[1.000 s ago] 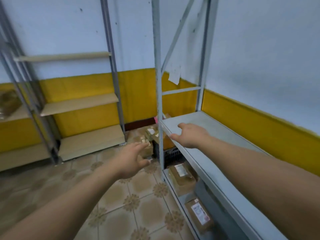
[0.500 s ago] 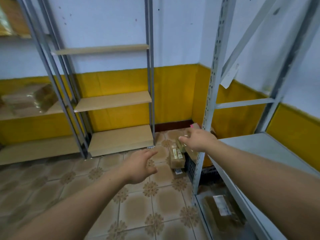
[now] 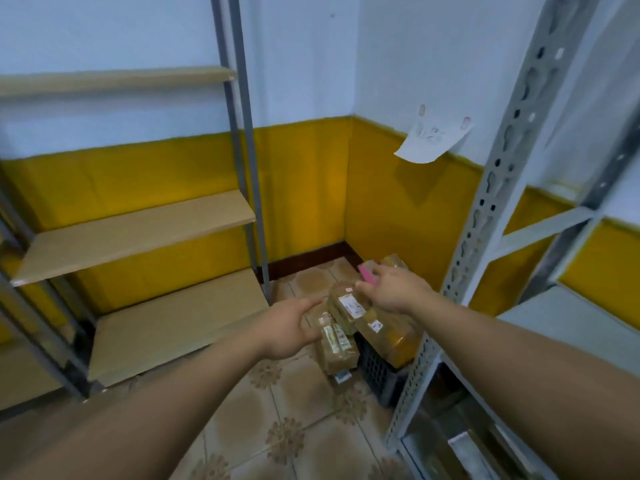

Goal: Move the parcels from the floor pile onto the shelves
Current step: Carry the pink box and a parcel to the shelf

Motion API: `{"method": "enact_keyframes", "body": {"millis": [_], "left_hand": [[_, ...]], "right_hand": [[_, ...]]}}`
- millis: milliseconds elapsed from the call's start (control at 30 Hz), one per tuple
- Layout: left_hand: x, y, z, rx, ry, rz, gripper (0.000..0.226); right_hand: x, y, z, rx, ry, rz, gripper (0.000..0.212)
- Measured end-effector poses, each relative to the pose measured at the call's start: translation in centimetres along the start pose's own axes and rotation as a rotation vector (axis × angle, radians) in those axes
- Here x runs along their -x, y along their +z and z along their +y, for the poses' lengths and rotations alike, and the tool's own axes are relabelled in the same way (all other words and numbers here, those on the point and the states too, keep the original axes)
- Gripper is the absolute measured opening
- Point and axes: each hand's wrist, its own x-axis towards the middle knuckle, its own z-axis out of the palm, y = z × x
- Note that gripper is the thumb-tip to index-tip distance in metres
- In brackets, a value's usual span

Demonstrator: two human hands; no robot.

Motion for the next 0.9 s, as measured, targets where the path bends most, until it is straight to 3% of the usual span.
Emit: {"method": "enact_keyframes", "body": {"millis": [167,567,700,800,900], "left_hand": [[-9.5,-3.7,-2.5,-0.019,0.089,-0.09,0.068],[-31.3,-3.1,-4.7,-0.157,0.218,-0.355,0.065],[-37.2,-3.7,-6.0,-0.155,0.222,-0.468,0.069],[-43.9,-2.3,-8.7,-0.127,0.234,-0.539,0.056],[-49.7,-1.9,-9.8,-0.148,0.263,-0.607,0.066]], "right_hand": [[-5.4,-1.3,0.8,-0.051,0.127,-0.003,0.069],[-22.4,1.3,5.7,-0.272,0.409,-0.045,0.068],[-25.3,2.6,7.8,-0.269,0.469,-0.089,0.053],[-27.3,2.2,9.2,-0.31,0.519,-0.13,0.045],[-29.8,2.4,10.7,-0.317,0.691,-0.149,0.051]]}}
